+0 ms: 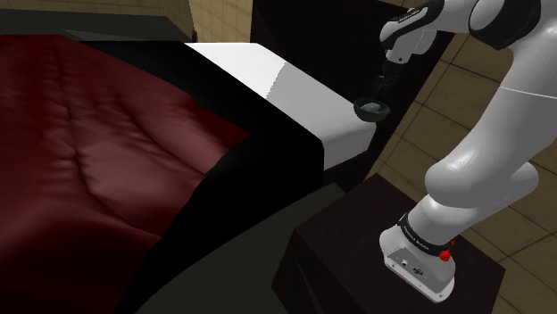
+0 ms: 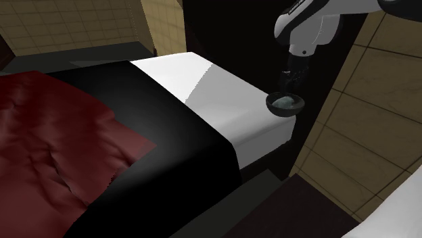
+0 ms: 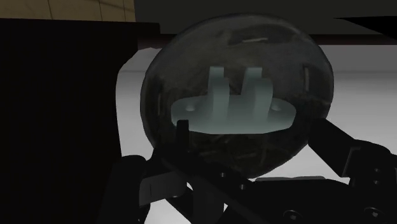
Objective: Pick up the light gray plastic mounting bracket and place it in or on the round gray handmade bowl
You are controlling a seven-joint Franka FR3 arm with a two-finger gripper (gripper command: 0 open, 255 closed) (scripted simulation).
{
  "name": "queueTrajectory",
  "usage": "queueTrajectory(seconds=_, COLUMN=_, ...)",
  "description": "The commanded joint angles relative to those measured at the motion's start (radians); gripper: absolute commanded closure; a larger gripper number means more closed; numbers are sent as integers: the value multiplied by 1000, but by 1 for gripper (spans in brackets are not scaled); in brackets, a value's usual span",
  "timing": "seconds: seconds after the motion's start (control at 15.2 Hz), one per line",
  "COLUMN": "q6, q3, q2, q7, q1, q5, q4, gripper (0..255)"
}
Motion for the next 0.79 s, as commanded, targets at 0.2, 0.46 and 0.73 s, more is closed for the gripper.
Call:
queueTrajectory(seconds=0.2, q6=-116, q3=-4, q2=-42, q7=11, q1=4, q5=-17, q4=76, gripper=0)
queueTrajectory(seconds=0.46, q6=-116, q3=-4, q2=-42, q7=11, q1=4, q5=-17, q4=76, gripper=0)
queueTrajectory(seconds=0.73, q6=-116, q3=-4, q2=-42, q7=11, q1=4, q5=-17, q4=76, gripper=0)
